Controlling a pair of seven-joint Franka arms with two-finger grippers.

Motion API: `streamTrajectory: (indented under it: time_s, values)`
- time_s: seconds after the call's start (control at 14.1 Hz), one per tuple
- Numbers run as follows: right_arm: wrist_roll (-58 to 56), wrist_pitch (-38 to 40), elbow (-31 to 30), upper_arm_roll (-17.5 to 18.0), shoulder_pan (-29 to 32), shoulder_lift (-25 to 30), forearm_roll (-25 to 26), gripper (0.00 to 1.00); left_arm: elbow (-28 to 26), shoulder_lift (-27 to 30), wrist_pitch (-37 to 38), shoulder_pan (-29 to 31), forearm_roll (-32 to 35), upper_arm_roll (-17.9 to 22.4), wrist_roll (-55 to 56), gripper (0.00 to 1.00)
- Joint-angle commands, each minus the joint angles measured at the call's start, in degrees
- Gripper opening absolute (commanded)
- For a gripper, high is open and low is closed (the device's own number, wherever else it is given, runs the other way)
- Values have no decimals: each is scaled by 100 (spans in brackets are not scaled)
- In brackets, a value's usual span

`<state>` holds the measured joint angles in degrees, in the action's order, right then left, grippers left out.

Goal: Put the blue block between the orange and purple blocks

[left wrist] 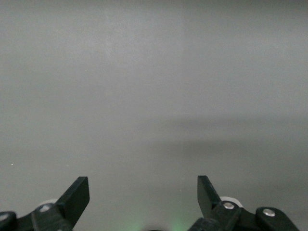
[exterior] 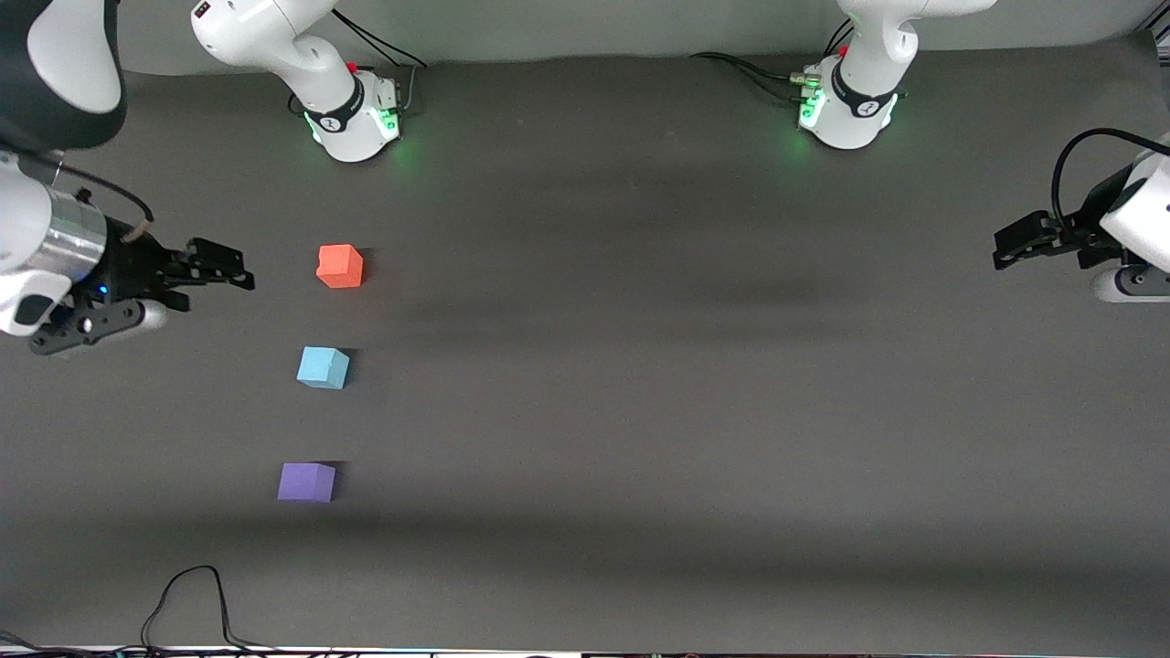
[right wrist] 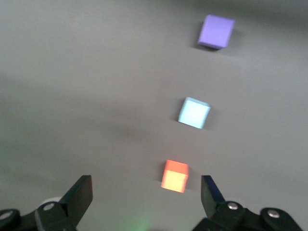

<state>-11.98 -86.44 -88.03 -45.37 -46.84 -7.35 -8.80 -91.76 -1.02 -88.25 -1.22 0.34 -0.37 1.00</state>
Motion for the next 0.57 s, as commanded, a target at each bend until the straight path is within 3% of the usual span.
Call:
streamTrajectory:
  time_s: [0.0,0.5]
  values:
    - [415,398,373,-367,-730,75,581,100,9,23,1,-27,-8,20,-64,100]
    - [407,496,454,-358,-669,128,555,100,9,23,1,-18,-8,20,-64,100]
